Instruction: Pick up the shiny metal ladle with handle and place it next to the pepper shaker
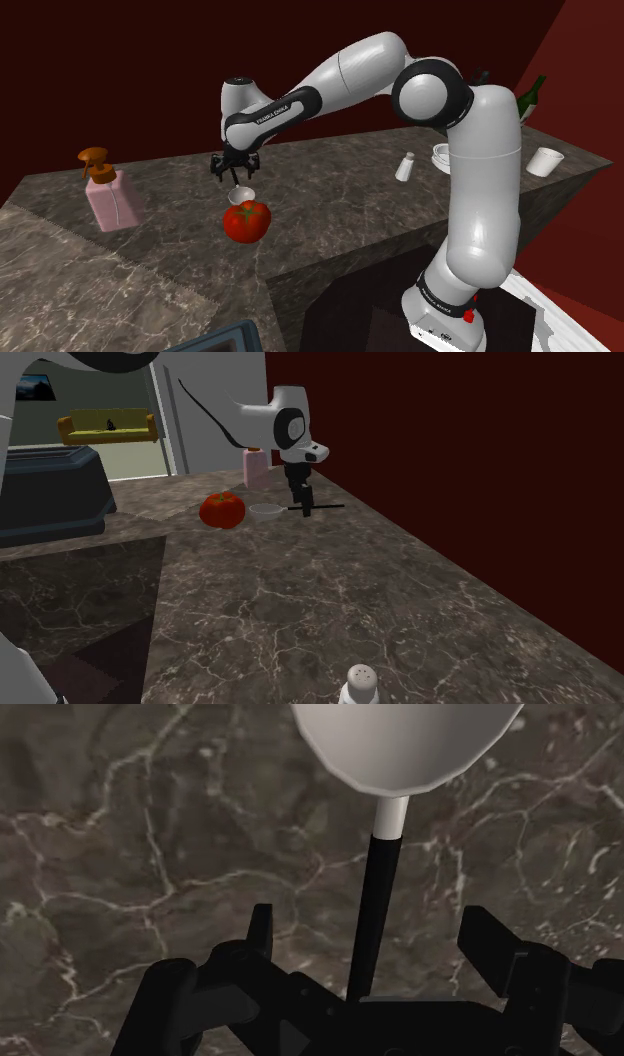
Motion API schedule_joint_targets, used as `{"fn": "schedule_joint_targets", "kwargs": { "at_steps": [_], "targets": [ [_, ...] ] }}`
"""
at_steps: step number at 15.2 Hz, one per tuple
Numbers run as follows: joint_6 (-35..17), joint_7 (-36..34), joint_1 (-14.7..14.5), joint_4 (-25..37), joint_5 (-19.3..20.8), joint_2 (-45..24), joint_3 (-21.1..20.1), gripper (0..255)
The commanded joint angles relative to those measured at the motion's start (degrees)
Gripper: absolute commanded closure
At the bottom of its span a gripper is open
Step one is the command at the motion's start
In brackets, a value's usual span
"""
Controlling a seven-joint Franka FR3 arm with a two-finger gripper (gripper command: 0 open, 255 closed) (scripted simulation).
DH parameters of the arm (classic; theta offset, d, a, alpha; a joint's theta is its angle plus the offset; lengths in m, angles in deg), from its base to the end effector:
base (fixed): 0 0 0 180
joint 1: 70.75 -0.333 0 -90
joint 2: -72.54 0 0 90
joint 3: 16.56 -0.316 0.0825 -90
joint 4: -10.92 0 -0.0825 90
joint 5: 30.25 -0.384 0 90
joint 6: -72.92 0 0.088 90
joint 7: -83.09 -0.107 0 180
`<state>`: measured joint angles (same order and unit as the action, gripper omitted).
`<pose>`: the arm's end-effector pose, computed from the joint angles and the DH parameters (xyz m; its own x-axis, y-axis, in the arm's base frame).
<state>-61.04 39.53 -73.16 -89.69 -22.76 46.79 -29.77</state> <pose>0.6508 0.1643 0.3330 0.8999 -0.4219 0.1105 -0.4129 -0.9057 -0.0957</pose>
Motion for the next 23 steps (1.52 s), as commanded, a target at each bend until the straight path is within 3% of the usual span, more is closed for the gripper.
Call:
{"fn": "schedule_joint_targets", "kwargs": {
  "at_steps": [1,10,23],
  "targets": [
    [0.0,0.0,0.0,0.0,0.0,0.0,0.0,255],
    [-0.01,0.0,0.0,0.0,0.0,-0.01,0.0,255],
    [8.25,0.97,0.44,4.08,-1.5,4.28,-0.76,255]
  ]
}}
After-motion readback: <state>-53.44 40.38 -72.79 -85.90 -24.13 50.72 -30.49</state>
